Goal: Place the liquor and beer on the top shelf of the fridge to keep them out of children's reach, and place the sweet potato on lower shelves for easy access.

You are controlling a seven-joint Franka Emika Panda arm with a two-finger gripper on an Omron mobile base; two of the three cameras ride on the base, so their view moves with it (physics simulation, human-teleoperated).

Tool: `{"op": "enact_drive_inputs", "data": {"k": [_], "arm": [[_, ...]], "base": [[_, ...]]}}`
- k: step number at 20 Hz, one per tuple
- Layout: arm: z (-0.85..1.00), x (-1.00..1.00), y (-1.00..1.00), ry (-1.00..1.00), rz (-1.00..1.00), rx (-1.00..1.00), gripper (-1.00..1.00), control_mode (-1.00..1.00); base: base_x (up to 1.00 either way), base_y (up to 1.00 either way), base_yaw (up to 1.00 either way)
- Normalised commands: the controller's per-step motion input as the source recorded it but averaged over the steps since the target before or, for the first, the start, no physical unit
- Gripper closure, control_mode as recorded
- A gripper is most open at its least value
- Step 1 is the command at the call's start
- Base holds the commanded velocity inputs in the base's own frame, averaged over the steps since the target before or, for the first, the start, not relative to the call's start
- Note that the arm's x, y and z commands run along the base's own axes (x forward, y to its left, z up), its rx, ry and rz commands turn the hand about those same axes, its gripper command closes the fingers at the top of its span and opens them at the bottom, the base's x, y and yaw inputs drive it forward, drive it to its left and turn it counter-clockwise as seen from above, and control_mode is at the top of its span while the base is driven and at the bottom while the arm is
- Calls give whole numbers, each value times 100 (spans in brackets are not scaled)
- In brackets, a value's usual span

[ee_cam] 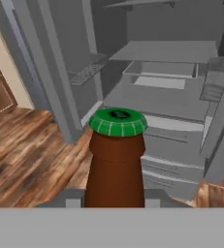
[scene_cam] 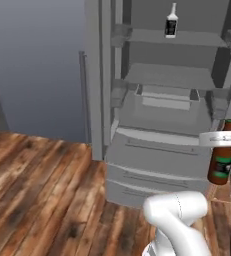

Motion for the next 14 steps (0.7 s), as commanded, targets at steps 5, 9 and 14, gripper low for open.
{"op": "enact_drive_inputs", "data": {"k": [5,9,14], "arm": [[0,0,0,0,0,0,100,100],[0,0,0,0,0,0,100,100],[0,0,0,0,0,0,100,100]], "base": [[69,80,-46],[73,27,-41],[65,0,-32]]}}
